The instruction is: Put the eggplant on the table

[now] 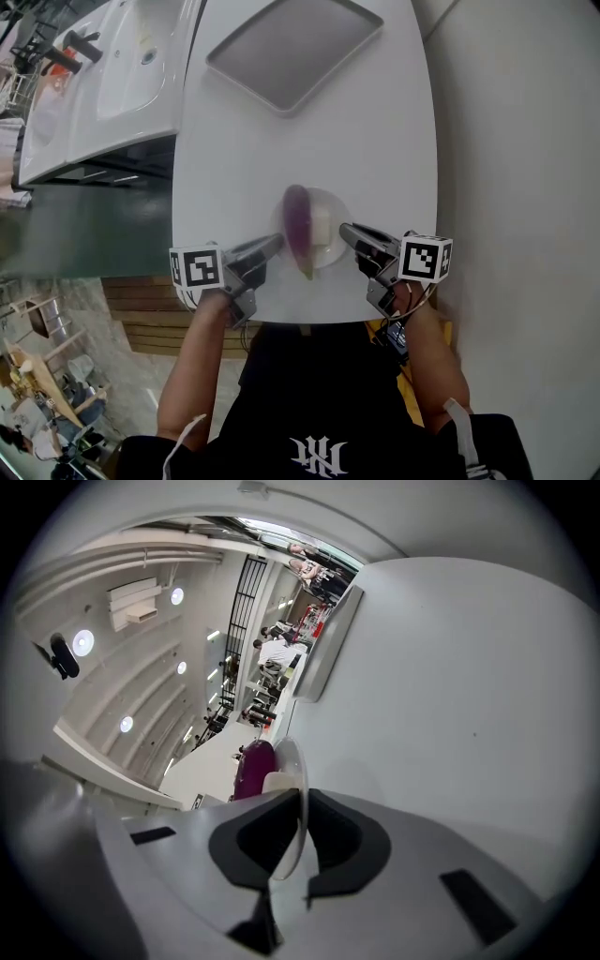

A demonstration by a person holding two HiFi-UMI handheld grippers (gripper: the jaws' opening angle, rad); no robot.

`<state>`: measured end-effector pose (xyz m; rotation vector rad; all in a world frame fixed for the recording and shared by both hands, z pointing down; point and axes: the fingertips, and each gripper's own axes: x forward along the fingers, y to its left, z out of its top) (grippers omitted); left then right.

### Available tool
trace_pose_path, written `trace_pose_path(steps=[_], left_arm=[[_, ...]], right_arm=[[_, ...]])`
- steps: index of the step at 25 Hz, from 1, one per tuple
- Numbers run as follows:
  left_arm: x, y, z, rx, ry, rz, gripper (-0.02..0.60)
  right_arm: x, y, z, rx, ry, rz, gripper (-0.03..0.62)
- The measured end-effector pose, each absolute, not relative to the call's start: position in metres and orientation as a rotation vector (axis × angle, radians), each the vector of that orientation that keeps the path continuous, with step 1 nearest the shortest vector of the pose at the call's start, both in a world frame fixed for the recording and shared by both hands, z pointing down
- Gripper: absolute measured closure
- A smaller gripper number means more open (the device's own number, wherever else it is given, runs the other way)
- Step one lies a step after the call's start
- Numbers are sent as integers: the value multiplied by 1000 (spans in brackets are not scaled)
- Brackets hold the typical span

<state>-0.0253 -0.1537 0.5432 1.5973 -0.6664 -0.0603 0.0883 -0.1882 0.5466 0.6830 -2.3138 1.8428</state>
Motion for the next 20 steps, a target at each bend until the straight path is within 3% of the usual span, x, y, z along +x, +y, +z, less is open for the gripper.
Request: trace_pose_path(steps=[20], left_arm=[[-26,-148,581,1791,-832,521,515]], right_arm=[[87,-183,582,768,-2165,1657,562]])
